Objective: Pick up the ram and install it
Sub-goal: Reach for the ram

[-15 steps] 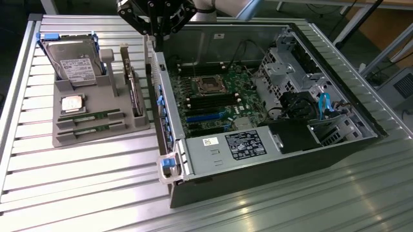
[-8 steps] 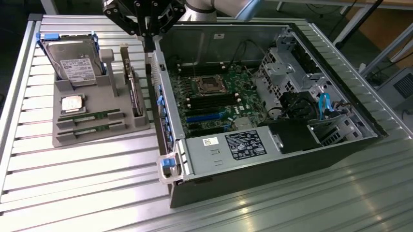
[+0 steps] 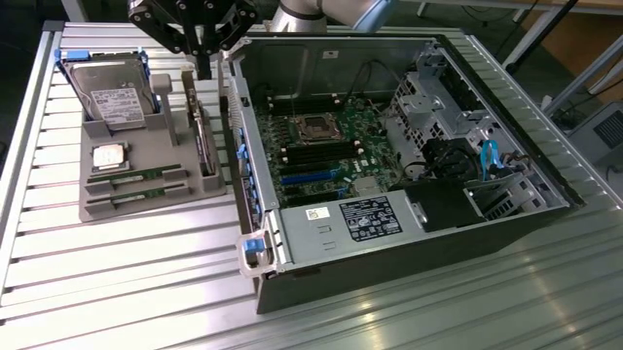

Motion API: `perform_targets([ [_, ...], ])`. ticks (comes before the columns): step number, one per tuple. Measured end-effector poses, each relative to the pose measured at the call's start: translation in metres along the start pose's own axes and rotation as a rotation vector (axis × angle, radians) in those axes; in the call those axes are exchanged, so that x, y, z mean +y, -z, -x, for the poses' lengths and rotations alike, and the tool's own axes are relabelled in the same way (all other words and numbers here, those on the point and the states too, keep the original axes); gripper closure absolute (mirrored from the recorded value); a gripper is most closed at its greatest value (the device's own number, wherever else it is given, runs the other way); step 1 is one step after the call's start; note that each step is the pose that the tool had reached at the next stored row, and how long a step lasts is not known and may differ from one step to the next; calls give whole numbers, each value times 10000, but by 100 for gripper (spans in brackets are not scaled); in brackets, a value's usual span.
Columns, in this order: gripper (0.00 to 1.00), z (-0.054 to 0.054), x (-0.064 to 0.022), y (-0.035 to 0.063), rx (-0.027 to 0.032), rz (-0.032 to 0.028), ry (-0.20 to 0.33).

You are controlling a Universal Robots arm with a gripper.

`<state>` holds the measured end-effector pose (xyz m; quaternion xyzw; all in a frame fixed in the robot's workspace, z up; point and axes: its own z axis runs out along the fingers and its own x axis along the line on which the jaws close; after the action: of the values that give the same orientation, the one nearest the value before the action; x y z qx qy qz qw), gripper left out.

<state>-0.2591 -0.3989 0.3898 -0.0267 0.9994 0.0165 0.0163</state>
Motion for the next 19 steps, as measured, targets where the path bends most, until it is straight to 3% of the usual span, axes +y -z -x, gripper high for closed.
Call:
perform_targets([
  [5, 90, -191, 11, 6, 0, 0, 0],
  [7, 90, -327, 18, 10, 0, 0, -1],
  [19, 90, -639, 35, 21, 1, 0, 1],
])
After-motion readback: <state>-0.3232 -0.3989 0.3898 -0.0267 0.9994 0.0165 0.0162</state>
